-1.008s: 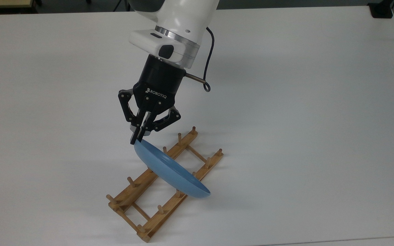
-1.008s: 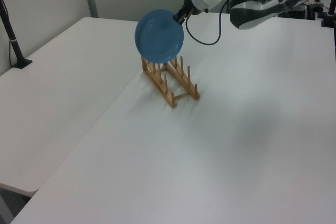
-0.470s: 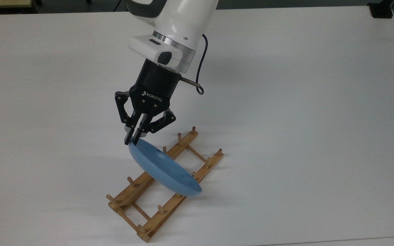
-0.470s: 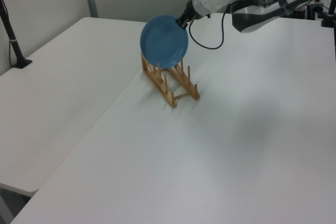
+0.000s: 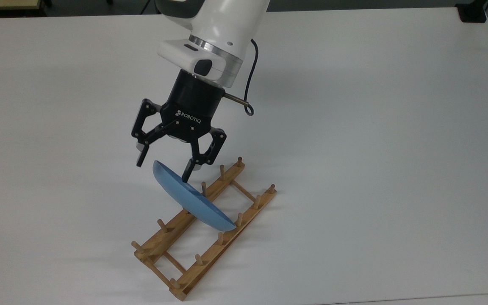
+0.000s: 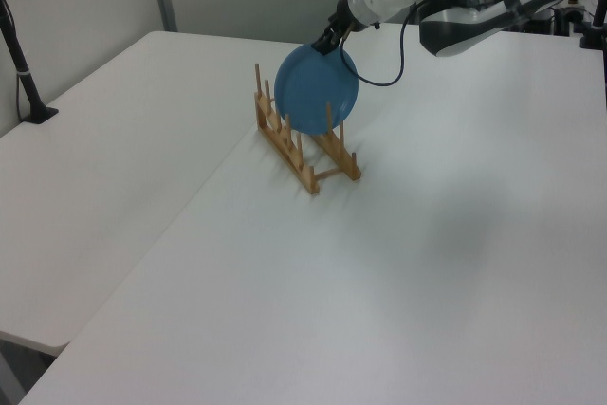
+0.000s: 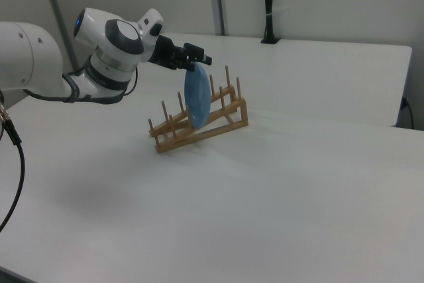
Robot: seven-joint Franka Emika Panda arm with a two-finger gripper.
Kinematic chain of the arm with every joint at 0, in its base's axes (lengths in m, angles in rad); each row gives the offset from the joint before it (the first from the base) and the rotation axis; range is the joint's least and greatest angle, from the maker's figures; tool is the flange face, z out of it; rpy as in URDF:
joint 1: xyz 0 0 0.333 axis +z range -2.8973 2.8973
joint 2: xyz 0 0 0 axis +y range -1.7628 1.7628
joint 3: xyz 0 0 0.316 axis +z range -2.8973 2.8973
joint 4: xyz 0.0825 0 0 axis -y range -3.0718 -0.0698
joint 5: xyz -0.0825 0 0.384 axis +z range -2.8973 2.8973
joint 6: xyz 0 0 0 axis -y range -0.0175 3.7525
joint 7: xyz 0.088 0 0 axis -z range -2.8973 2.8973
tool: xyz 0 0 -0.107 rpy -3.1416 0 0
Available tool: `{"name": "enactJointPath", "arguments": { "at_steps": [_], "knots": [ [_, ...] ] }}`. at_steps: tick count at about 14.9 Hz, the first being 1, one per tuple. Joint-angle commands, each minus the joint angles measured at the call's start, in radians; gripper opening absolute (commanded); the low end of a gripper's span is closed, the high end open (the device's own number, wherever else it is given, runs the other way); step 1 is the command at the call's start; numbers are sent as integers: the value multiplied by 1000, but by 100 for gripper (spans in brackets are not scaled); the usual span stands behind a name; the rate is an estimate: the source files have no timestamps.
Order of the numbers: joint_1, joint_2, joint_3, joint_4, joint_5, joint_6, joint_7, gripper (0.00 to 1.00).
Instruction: Place plate in plate rack
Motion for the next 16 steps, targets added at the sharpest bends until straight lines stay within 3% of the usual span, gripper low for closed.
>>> {"name": "enactJointPath", "arguments": {
  "at_steps": [1, 4, 9, 12, 13, 16],
  "knots": [
    [20, -36, 0, -22, -12, -43, 59, 100],
    [49, -48, 8, -16, 12, -127, 62, 100],
    [104, -82, 9, -5, 188, -250, 56, 100],
    [126, -112, 9, -4, 346, -344, 15, 100],
    [132, -132, 9, -2, 450, -409, -34, 100],
    [133, -181, 9, -2, 663, -522, -159, 100]
  ]
}}
